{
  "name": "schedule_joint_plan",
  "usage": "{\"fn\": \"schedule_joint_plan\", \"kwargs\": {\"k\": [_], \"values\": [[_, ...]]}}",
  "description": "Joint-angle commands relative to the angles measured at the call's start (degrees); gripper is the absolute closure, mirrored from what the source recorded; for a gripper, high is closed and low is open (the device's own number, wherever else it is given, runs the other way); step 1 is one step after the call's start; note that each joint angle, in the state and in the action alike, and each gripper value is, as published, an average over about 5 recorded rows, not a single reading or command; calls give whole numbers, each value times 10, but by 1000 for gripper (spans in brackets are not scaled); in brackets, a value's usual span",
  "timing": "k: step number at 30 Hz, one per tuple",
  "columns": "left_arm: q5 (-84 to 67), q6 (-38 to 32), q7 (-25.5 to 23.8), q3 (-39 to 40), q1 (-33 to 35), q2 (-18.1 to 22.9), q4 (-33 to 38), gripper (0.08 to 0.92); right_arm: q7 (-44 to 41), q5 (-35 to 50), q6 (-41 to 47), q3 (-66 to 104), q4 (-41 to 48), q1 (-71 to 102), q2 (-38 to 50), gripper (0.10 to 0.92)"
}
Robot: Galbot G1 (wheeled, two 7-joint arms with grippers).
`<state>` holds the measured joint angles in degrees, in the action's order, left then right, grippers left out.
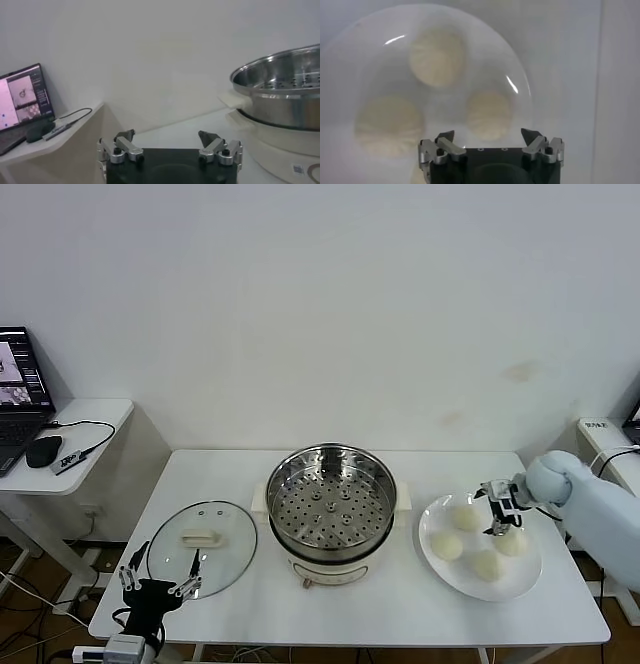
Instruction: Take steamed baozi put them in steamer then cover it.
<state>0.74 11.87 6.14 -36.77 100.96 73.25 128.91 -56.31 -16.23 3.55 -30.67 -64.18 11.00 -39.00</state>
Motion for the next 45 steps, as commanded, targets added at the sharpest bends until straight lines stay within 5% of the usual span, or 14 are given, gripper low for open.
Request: {"fn": "schedule_joint_plan", "kwargs": {"k": [1,14,28,45], "values": [[1,0,0,-2,-1,0,-1,177,-9,-5,-3,-50,62,-38,-52,203],[1,-1,-2,-8,-6,-1,-7,177,4,-16,2,-44,90,-35,-73,234],[0,-1,-5,-10,-5,-1,-6,177,-13,-13,2,-58,76,-46,-61,488],[-11,0,-8,-4,-15,-13,-7,177,-31,160,46,-209,-128,-258,82,486]]}}
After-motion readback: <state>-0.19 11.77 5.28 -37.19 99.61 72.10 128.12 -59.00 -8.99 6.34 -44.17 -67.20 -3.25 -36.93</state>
